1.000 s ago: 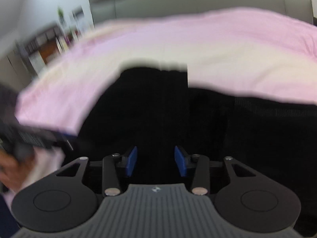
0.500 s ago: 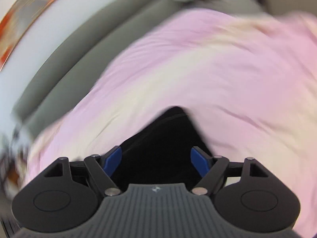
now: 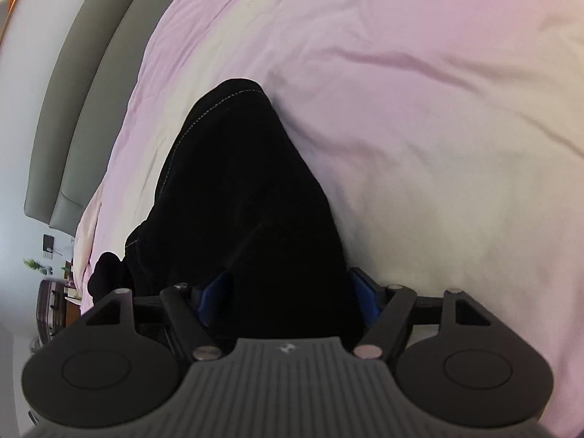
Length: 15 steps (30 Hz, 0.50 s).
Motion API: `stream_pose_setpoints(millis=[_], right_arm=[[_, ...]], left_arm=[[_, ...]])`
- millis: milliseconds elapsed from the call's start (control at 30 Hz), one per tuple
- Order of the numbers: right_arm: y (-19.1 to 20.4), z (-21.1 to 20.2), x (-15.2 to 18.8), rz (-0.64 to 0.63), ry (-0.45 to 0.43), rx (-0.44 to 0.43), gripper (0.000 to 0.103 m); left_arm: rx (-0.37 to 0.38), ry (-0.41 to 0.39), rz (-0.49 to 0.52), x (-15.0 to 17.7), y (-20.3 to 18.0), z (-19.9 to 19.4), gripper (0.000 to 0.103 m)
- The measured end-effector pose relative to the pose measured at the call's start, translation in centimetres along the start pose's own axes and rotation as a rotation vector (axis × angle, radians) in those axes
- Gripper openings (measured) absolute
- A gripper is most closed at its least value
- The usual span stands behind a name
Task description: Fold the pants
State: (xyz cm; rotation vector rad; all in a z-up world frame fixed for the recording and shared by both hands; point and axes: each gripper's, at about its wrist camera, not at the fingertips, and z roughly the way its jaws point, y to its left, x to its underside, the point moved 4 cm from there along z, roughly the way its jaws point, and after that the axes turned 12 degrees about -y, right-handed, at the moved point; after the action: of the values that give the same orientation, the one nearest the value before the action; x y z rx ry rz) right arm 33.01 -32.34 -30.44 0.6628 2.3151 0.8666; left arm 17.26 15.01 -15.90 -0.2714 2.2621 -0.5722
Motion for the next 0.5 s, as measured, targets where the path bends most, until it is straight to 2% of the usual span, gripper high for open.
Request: stream_pose_setpoints(millis=[33,67,100,167,333,400,500], right_arm=[[-0.1,-0.2,0.1,0.015,-0.003,0.005,0.066],[-0.2,-0.2,0.1,0.026,-0.003,0.011,0.054],[0.0,-0.4,0.1,0.038,0.004,0.001,0.039],[1.1,-1.0,-0.1,0.017,-0.010,-0.045,0.029],[3.0,-3.4,-1.1,0.061,-0.096,-0.174,0.026],[3.7,-3.8,-1.1,0.046,-0.108,-0.181,0.026],[3.8,-3.3,-1.0,0.014,-0.099,-0.138,0.026]], left_arm=[[0.000,0.000,0.003,0.0,0.0,0.1,0.094],[0.000,0.000,0.006,0.0,0.0,0.1,0.094],[0.000,0.000,0.007,0.0,0.0,0.2,0.094],[0.002,0.001,0.001,0.0,0.0,0.2,0.094],[0.003,0.002,0.001,0.0,-0.1,0.2,0.094],[0.001,0.001,0.002,0.1,-0.2,0.2,0.094],[-0.004,0.004,0.007,0.1,-0.2,0.3,0.094]])
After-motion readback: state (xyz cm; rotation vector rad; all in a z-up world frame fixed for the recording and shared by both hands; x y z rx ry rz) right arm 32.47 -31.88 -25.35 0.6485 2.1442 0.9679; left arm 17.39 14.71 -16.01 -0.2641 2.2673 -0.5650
